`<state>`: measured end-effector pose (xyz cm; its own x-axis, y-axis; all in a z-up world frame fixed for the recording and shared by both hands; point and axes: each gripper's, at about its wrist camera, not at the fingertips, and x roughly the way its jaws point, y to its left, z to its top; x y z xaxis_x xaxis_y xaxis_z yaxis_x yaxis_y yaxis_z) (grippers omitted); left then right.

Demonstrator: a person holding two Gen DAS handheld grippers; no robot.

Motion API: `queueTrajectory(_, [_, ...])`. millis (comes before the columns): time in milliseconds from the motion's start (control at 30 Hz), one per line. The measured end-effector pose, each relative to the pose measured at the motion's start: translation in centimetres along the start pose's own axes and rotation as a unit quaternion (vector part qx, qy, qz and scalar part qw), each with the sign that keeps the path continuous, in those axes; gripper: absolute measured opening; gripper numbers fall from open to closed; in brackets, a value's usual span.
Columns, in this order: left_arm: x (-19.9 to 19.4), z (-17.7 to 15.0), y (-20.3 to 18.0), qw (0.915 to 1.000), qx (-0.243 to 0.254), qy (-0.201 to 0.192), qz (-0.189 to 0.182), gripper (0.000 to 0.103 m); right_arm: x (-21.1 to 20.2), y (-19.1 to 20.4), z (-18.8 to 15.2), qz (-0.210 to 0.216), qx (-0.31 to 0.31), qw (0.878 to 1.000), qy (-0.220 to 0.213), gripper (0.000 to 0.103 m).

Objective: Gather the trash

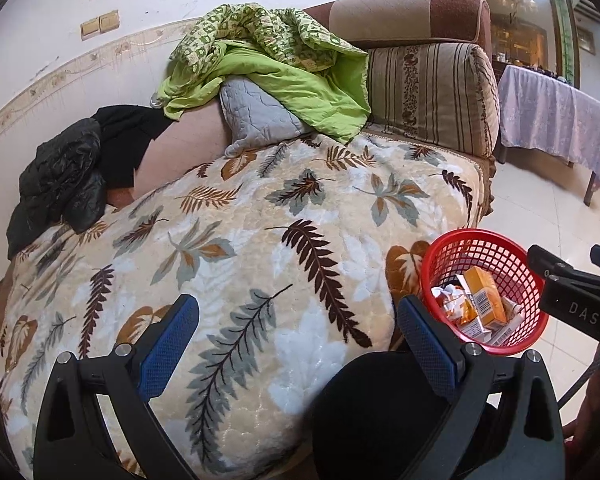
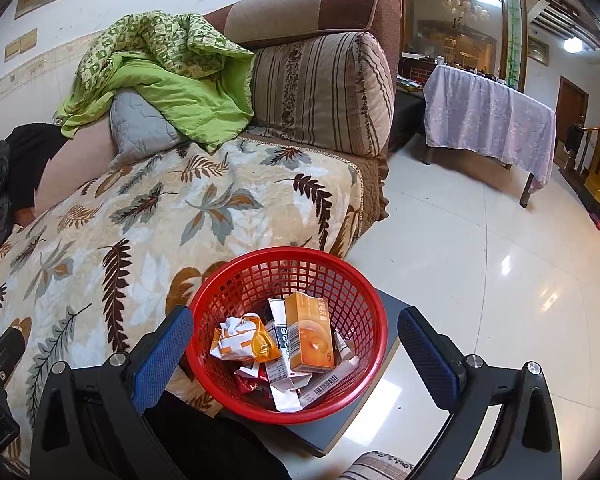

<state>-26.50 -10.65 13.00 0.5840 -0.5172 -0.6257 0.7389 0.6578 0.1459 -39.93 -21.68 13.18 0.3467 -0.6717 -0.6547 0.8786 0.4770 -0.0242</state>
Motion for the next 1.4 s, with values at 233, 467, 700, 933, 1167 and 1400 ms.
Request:
queueTrajectory(233, [-0.24, -0.02, 0.02, 1.0, 0.001, -0.004, -0.002, 0.099, 0.06, 0.1, -0.09, -0.001, -0.001, 1.0, 0.001, 0.103])
queueTrajectory(467, [-0.33, -0.15, -0.36, 0.9999, 0.006, -0.007, -0.01, 0.099, 0.04, 0.09, -0.05, -0.001, -0.001, 1.0, 0.001, 0.103])
queueTrajectory(700, [-0.24, -0.24, -0.39, 0.9999, 0.004, -0.005, -0.012, 0.099, 0.32, -0.03, -0.3, -0.001, -0.001, 1.0, 0.003, 0.103])
queueTrajectory(933, [-0.24, -0.24, -0.37, 0.9999, 0.004, -0.005, -0.012, 0.099, 0.34, -0.03, -0.29, -0.001, -0.001, 1.0, 0.003, 0.103])
queueTrajectory(1167, [-0.2, -0.23, -0.43, 0.9999, 0.005, -0.003, -0.013, 0.099, 0.45, -0.14, -0.39, -0.001, 0.0, 1.0, 0.005, 0.103])
queueTrajectory(1400, [-0.22, -0.23, -0.34, 0.9999, 0.003, -0.004, -0.013, 0.099, 0.48, -0.18, -0.44, -0.002, 0.0, 1.0, 0.006, 0.103])
